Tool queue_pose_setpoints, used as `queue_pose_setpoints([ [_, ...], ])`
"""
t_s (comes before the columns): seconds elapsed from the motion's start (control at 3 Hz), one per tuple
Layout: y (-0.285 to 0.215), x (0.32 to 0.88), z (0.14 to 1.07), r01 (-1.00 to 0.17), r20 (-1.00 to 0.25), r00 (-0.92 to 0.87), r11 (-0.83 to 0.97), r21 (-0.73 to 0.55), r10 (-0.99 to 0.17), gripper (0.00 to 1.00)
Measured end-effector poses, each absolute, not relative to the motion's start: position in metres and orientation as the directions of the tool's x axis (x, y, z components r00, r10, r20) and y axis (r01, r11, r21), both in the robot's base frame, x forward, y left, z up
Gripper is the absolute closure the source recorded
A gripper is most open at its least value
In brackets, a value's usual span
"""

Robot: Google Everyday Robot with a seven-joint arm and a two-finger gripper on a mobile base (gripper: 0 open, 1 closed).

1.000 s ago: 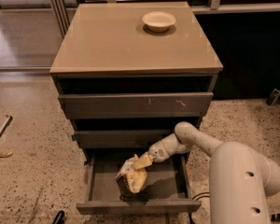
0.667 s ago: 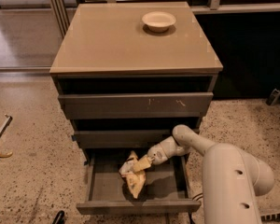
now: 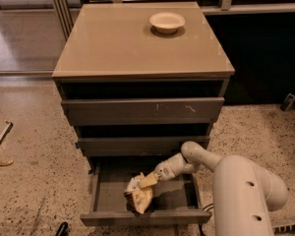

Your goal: Place brown chip bag into bottom drawer

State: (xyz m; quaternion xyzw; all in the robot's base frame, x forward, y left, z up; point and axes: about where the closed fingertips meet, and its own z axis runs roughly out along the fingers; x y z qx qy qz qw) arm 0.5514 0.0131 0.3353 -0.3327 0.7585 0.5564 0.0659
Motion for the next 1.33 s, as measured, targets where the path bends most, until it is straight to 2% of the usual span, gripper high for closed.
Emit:
queue_pose_setpoints([
  [0.67,-0.002,0.529,0.279,-0.479,-0.317,-0.864,0.442,0.758,-0.392,1.0],
  [1.0,-0.011,0.519,0.257,-0.428,-0.238,-0.896,0.588,0.686,-0.375,1.0],
  [1.33,-0.023,0.524,0.243,-0.387,-0.219,-0.921,0.7,0.601,-0.321,1.0],
])
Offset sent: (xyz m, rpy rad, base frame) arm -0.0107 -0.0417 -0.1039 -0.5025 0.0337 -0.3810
